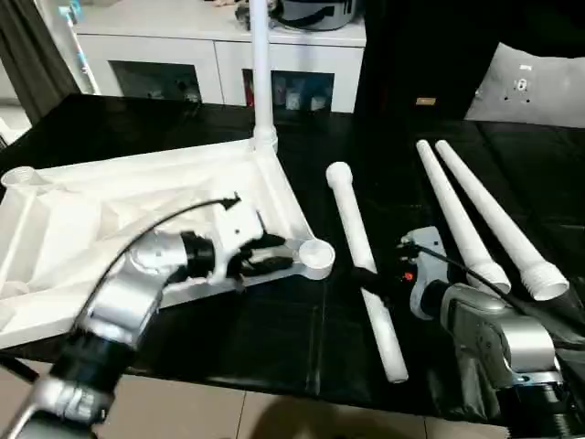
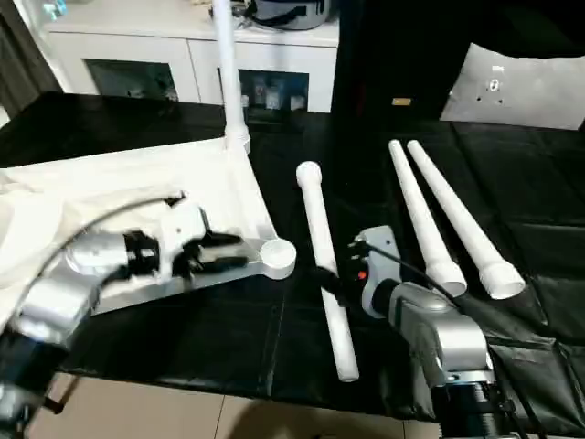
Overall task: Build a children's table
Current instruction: Insert table leg to table base
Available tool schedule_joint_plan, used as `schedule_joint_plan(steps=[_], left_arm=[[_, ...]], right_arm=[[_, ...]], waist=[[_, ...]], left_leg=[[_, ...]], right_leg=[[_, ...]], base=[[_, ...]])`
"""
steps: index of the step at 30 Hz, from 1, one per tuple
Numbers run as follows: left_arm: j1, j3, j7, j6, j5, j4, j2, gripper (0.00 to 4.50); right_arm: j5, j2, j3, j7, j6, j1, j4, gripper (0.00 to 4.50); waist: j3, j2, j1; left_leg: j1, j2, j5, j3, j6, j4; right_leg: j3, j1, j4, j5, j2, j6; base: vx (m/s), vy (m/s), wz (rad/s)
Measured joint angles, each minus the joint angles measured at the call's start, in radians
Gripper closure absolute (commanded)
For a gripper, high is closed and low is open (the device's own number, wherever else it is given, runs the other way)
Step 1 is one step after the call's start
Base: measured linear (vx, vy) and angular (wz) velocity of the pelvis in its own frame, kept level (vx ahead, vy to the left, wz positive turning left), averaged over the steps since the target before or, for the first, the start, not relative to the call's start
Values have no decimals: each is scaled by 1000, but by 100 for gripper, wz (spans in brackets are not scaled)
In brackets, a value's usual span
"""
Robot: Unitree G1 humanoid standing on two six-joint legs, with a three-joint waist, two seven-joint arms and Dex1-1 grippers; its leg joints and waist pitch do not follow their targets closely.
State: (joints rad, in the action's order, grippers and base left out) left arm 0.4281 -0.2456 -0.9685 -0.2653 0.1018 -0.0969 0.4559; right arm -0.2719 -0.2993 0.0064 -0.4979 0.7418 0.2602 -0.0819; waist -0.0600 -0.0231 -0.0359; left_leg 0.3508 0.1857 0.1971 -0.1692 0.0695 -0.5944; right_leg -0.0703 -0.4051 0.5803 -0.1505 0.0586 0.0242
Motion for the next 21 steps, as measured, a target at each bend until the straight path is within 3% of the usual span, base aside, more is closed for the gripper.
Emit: schedule_joint_plan(steps=[14,21], left_arm=[[20,-61,49,74,-128,46,40,275],[95,-102,93,199,-235,8,48,221]], right_arm=[[7,-18,1,-8,-1,23,-24,206],[5,-19,-2,-8,1,35,-50,257]], waist=[[1,5,2],[3,11,2]], left_leg=[[0,0,0,0,0,-2],[1,0,0,0,0,-2]], right_leg=[[0,0,0,0,0,-1],[0,0,0,0,0,-1]], base=[[0,0,0],[0,0,0]])
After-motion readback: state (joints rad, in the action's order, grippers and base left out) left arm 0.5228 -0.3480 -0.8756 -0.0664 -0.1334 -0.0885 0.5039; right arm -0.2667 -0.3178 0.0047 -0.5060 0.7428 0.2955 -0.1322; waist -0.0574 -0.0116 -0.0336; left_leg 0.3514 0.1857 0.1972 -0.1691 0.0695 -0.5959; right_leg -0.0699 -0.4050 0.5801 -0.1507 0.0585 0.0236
